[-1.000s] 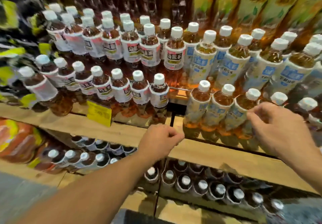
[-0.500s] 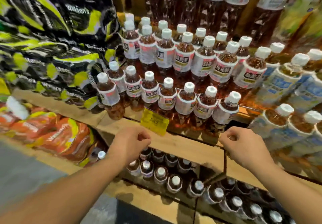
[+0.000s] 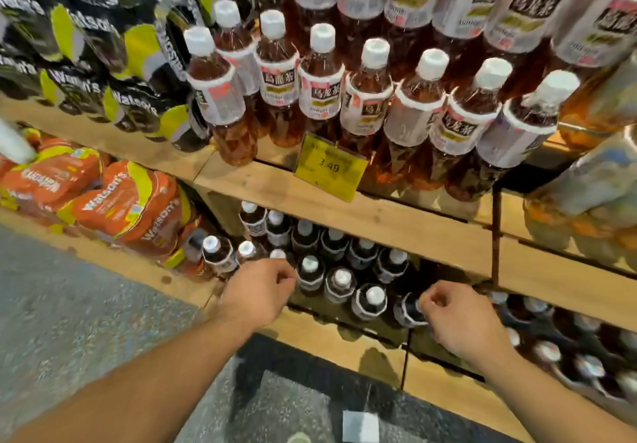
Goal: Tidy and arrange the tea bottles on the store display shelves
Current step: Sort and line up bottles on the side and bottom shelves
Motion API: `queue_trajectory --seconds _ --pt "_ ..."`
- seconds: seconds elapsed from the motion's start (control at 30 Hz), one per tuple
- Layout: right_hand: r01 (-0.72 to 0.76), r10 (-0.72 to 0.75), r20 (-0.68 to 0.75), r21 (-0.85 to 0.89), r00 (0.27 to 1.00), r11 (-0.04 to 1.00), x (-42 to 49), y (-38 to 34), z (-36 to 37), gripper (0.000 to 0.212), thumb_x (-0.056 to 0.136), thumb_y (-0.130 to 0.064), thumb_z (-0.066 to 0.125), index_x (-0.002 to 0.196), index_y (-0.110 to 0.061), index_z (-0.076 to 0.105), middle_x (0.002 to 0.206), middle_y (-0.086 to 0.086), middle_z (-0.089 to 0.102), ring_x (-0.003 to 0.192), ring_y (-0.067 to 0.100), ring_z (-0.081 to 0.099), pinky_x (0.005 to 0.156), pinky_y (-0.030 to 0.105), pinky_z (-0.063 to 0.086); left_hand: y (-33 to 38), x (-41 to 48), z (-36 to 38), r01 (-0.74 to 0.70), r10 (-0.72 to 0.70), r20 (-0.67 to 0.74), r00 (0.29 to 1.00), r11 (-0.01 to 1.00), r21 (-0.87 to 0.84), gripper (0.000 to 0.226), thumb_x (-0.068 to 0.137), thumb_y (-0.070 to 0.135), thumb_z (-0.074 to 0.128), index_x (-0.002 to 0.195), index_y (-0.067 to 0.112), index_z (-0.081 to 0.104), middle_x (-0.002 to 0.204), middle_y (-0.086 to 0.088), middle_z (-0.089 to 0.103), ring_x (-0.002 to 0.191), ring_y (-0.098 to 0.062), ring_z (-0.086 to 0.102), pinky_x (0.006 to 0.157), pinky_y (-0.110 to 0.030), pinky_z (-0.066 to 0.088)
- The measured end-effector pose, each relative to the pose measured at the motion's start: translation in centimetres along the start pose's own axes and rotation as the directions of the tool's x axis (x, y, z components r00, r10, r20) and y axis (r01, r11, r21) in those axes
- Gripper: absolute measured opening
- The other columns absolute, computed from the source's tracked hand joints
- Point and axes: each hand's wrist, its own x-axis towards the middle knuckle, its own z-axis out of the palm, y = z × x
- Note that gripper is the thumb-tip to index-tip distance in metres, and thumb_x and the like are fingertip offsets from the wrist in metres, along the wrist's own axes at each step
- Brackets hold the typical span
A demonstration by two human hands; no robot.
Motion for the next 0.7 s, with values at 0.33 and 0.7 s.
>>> queue_trajectory --seconds 0.33,0.7 --pt "0.059 -0.063 0.051 0.078 0.997 0.995 0.8 4.6 8.1 0.018 0.093 -0.034 0.065 0.106 -0.031 0.054 0.083 -0.013 0.062 0.07 0.008 0.057 0.06 0.028 0.038 -2.5 -0.2 10.3 0.064 -0.064 0.009 0.998 0.996 -0.062 0.02 0.089 0.016 0.055 0.078 0.031 0.064 0.082 0.007 0.069 0.072 -0.013 0.06 0.06 -0.026 0.047" --pt "0.24 -0.211 -0.233 0.103 0.949 0.965 7.4 3.0 14.2 0.032 0.086 -0.051 0.071 0.093 -0.025 0.053 0.069 -0.007 0.056 0.064 0.007 0.052 0.052 0.025 0.036 -4.2 5.1 17.9 -0.173 0.17 -0.056 0.984 0.983 -0.054 0.009 0.09 0.031 0.062 0.084 0.034 0.068 0.072 0.017 0.064 0.065 0.002 0.057 0.056 -0.016 0.039"
